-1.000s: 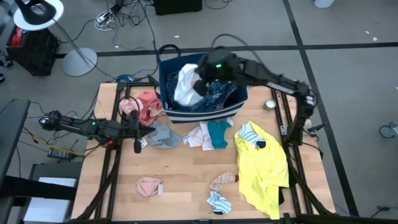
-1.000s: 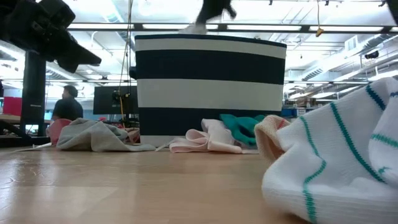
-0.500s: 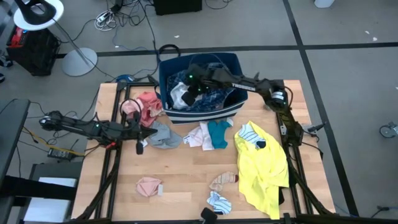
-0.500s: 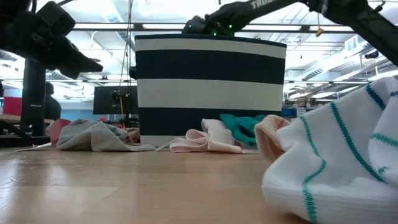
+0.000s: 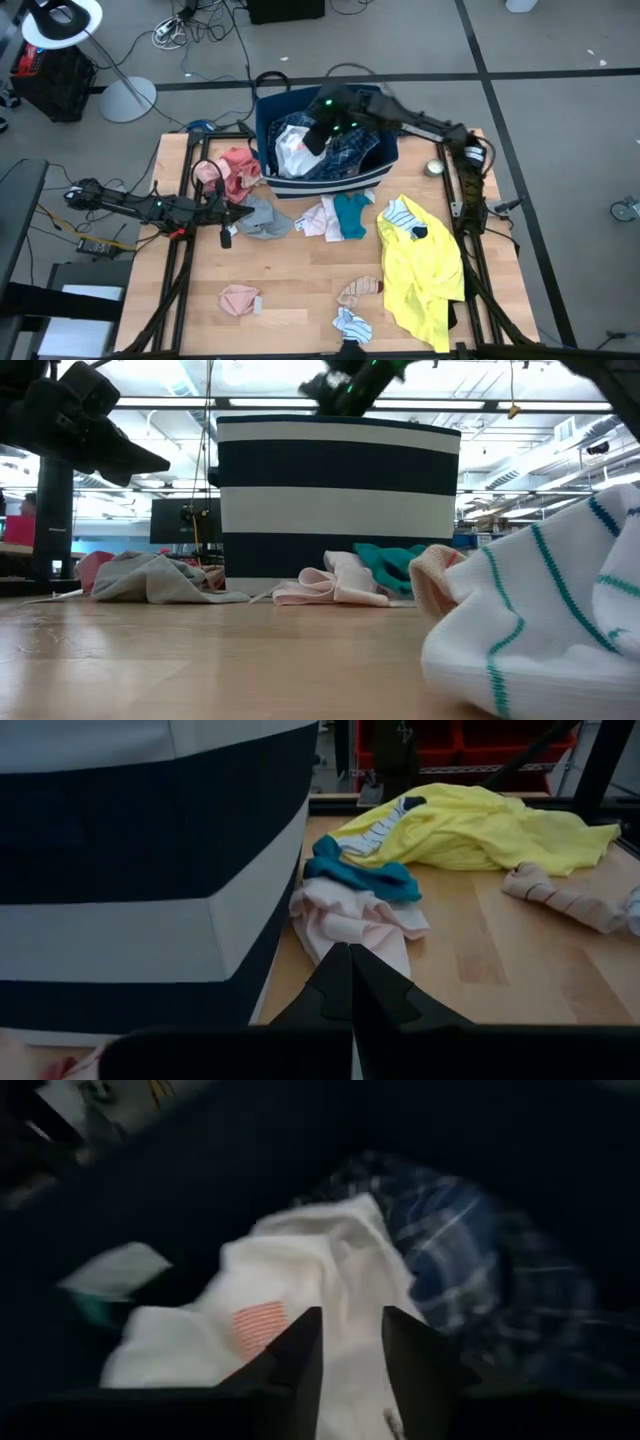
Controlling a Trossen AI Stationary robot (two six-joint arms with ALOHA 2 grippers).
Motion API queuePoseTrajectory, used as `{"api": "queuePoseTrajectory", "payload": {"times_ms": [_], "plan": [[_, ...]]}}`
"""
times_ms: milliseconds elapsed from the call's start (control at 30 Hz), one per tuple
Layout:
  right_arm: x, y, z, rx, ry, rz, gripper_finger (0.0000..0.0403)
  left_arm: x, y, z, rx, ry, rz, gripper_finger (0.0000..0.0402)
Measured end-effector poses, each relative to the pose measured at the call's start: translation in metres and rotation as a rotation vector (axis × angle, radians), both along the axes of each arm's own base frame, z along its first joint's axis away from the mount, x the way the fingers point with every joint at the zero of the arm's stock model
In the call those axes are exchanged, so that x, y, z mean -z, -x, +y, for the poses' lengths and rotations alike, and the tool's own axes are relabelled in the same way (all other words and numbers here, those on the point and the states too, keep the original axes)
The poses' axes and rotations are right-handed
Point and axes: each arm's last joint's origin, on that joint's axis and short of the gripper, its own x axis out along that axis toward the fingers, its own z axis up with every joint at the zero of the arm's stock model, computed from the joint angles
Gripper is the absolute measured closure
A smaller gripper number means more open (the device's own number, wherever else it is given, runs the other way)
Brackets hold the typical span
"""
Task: Sort clothes
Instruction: Put the right blue sock into the blue bin
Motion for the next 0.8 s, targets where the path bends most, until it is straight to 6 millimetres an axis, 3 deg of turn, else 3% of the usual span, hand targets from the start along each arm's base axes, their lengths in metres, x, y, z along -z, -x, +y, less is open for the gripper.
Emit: {"api": "queuePoseTrajectory", "payload": {"times_ms": [167, 367, 567, 800], "plan": [[-0.049, 0.044, 0.021, -0.011, 0.025, -0.041, 0.0272, 0.000, 0.000, 0.000, 0.000, 0.001, 0.000, 0.0401], [-0.088, 0.093, 0.063, -0.014, 0.051, -0.019, 0.0275, 0.000, 0.000, 0.000, -0.005, 0.027, -0.005, 0.0401], [-0.101, 0.117, 0.116, -0.013, 0.065, 0.028, 0.0279, 0.000, 0.000, -0.002, 0.056, 0.043, -0.006, 0.0401], [-0.094, 0.129, 0.175, 0.041, 0.128, 0.129, 0.0280, -0.002, -0.001, -0.003, 0.088, 0.026, -0.021, 0.0401]]}}
